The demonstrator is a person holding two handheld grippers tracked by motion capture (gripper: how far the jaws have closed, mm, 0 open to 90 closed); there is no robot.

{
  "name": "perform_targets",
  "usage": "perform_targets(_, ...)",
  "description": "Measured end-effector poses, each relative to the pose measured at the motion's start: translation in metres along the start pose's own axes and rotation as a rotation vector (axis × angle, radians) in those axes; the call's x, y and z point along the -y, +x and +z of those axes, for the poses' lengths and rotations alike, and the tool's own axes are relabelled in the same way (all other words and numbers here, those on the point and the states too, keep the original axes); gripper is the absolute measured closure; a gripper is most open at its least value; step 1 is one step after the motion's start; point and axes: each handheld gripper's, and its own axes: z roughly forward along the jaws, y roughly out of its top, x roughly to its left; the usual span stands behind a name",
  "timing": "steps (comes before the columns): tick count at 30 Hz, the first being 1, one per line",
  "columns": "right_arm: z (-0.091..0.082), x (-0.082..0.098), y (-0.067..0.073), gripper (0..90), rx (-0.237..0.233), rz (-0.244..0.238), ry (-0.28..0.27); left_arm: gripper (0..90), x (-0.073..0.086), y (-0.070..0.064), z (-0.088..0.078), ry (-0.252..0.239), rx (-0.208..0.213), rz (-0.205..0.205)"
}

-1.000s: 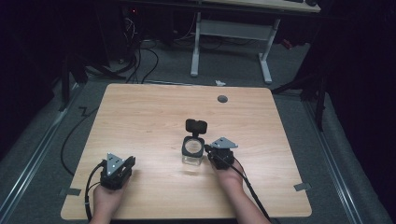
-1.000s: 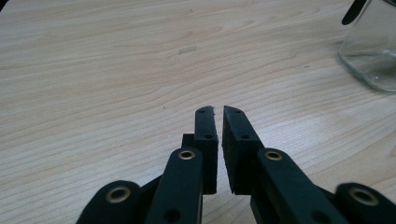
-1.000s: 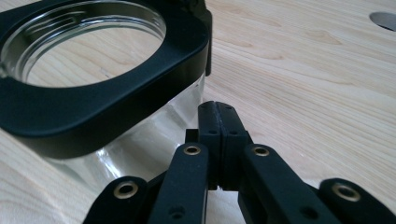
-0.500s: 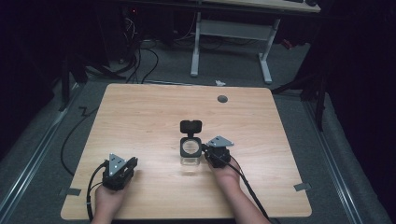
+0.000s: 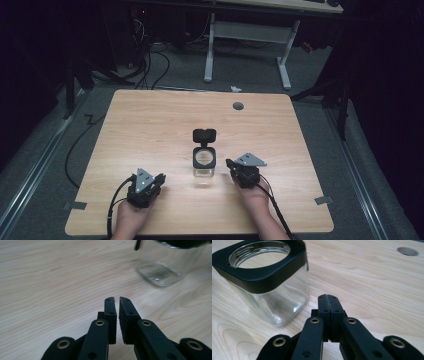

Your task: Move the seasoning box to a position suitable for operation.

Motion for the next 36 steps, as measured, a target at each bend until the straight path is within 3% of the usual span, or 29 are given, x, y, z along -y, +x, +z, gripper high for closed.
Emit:
perform_targets(5,-0.01,0.004,-0.004,90.0,0.019,0.006,-0.011,84.6,0.003,-0.021,0.007,0.014,0.048,0.017)
perform_targets(9,-0.016,0.006,-0.007,90.0,0.023,0.015,-0.027,84.6,0.006,-0.04,0.015,0.027,0.101,-0.02)
perform_targets(11,-0.018,0.004,-0.008,90.0,0.028,0.028,-0.041,84.6,0.011,-0.05,0.02,0.036,0.12,-0.004)
perform_targets(17,-0.019,-0.007,-0.007,90.0,0.003,0.015,-0.072,84.9,0.025,-0.072,0.039,0.058,0.141,0.01)
perform_targets(25,-0.016,-0.033,-0.004,90.0,-0.008,-0.005,-0.108,87.0,0.031,-0.079,0.05,0.063,0.133,0.036)
perform_targets(36,-0.002,-0.079,-0.007,90.0,-0.014,-0.015,-0.143,90.0,0.033,-0.078,0.056,0.064,0.115,0.059)
